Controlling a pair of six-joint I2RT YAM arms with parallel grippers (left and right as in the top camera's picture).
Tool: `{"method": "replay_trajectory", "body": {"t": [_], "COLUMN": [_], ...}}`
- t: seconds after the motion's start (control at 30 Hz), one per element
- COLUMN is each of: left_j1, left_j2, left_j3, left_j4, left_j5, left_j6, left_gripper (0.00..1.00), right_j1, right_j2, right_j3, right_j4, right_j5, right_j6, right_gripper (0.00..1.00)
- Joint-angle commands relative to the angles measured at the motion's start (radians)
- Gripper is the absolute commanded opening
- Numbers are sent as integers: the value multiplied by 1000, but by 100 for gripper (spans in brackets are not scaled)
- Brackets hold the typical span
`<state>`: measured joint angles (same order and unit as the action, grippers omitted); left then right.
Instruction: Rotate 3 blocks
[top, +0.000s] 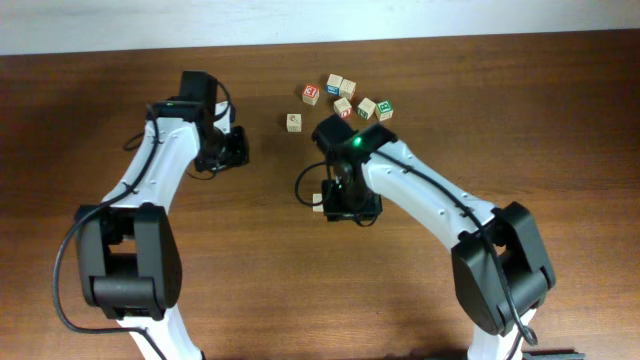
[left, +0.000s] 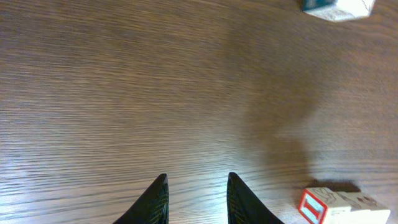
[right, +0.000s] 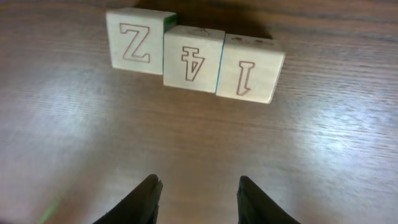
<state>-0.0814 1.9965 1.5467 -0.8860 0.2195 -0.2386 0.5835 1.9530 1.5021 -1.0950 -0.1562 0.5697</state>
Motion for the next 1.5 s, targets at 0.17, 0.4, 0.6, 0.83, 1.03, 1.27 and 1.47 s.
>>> {"method": "replay_trajectory", "body": {"t": [0.17, 0.4, 0.6, 0.83, 1.03, 1.27, 1.47], "left_j1": [14, 14, 14, 14, 14, 14, 14], "left_j2": [-13, -13, -13, -13, -13, -13, -13], "left_j3": [21, 21, 21, 21, 21, 21, 21], "left_j4": [-2, -2, -5, -5, -5, -10, -13], "left_j5": [-6, -6, -5, -5, -6, -5, -5], "left_j6": [9, 9, 9, 9, 9, 9, 9], "left_gripper": [28, 28, 28, 27, 27, 27, 26], "right_j1": [4, -3, -68, -68, -68, -68, -68], "right_j2": [44, 76, 130, 131, 131, 131, 131], "right_j3": [-69, -68, -56, -48, -22, -9, -8], "right_j4": [64, 86, 105, 116, 127, 128, 139], "right_j5": [44, 23, -77, -76, -56, -45, -42], "right_j6": [97, 92, 53, 48, 48, 48, 48], "right_gripper": [38, 38, 37, 36, 36, 36, 36]}}
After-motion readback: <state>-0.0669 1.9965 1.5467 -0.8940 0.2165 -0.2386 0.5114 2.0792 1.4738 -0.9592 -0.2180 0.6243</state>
